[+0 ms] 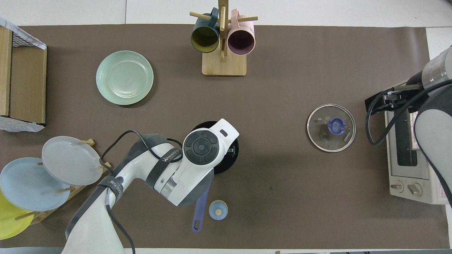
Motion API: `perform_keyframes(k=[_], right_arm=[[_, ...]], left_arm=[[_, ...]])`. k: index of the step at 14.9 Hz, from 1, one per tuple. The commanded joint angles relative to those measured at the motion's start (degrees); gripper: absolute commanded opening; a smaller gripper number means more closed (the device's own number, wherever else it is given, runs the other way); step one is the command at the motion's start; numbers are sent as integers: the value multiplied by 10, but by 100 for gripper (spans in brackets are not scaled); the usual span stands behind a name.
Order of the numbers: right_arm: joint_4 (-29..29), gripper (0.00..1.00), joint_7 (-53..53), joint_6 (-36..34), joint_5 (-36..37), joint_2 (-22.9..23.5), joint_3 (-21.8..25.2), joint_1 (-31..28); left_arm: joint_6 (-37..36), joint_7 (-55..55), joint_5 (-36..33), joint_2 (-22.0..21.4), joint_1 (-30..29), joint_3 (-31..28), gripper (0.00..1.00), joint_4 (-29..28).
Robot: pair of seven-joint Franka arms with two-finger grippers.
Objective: Transfer potato from pot to plate
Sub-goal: 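Grasp the yellow potato in the pot with the left gripper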
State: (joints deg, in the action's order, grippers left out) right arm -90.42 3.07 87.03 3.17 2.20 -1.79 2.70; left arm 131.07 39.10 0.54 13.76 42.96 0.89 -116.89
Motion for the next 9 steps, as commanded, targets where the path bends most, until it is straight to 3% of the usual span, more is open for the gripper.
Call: perform_keyframes(k=[1,5,6,9], right_arm=[[-37,100,2,-5,-11,-35,10,6],[-34,100,5,17,-6,-32,10,6],[-31,100,4,15,-4,-31,11,6],[-36,100,4,16,-4,-36,14,6]], left_arm=[[16,-3,6,-5,15,-11,100,-15],[20,0,6,-5,18,-11,100,-18],[21,0,6,-5,18,-11,92,-18],[18,-1,7,-6,16,-11,39,-18]])
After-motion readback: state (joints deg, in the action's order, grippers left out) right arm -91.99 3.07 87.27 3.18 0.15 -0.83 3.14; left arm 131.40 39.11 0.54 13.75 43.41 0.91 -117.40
